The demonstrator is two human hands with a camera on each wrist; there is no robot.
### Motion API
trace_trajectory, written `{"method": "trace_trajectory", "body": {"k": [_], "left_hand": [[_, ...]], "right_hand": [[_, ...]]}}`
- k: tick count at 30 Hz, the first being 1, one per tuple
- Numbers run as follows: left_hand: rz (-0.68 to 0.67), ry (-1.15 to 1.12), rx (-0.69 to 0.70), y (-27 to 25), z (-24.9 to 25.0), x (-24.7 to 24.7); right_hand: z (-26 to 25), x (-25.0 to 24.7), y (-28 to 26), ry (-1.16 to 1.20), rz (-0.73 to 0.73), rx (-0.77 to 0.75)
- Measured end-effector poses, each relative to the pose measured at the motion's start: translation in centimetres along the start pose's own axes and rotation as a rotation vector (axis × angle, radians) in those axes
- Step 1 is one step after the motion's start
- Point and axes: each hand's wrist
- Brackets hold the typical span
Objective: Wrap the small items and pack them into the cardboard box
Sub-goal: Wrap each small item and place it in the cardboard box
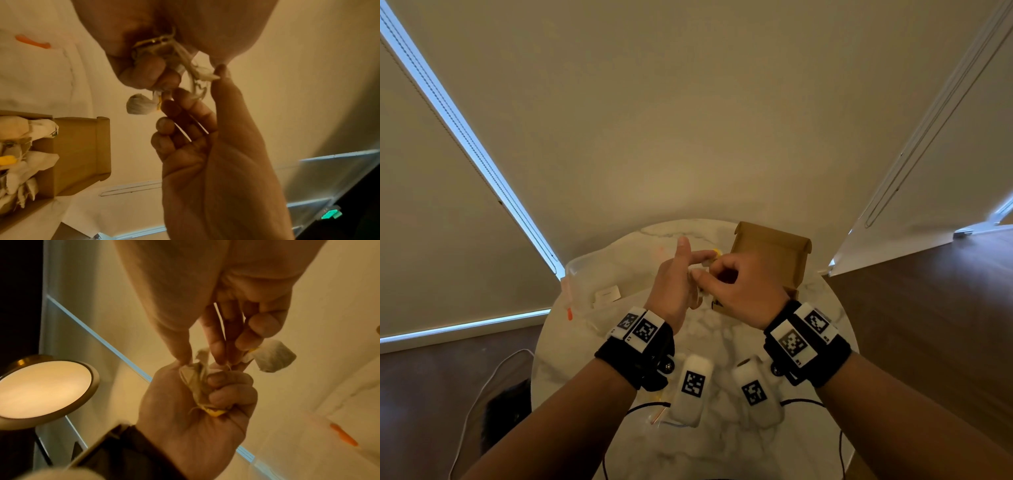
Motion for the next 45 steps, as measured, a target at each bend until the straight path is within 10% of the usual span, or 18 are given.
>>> {"method": "trace_trajectory", "body": {"k": [14, 34, 45], "left_hand": [[0.079, 0.038, 0.036, 0.1, -0.6, 0.6], [0.136, 0.076, 0.074, -0.3, 0.6, -0.2], [0.051, 0.321, 0.103, -0.5, 0.7, -0.5]], "right_hand": [[0.3, -1.3, -0.1, 0.233, -0.171, 0.151], [2.1, -5.1, 0.4, 0.128, 0.244, 0.109], [3.4, -3.8, 1.2, -0.019, -0.013, 0.123]]}}
Point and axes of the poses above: each hand's wrist, its own y-axis towards the middle knuckle, its own x-axis out of the palm, z = x × y, and after that the axes turned 7 degrees about -z, right-handed
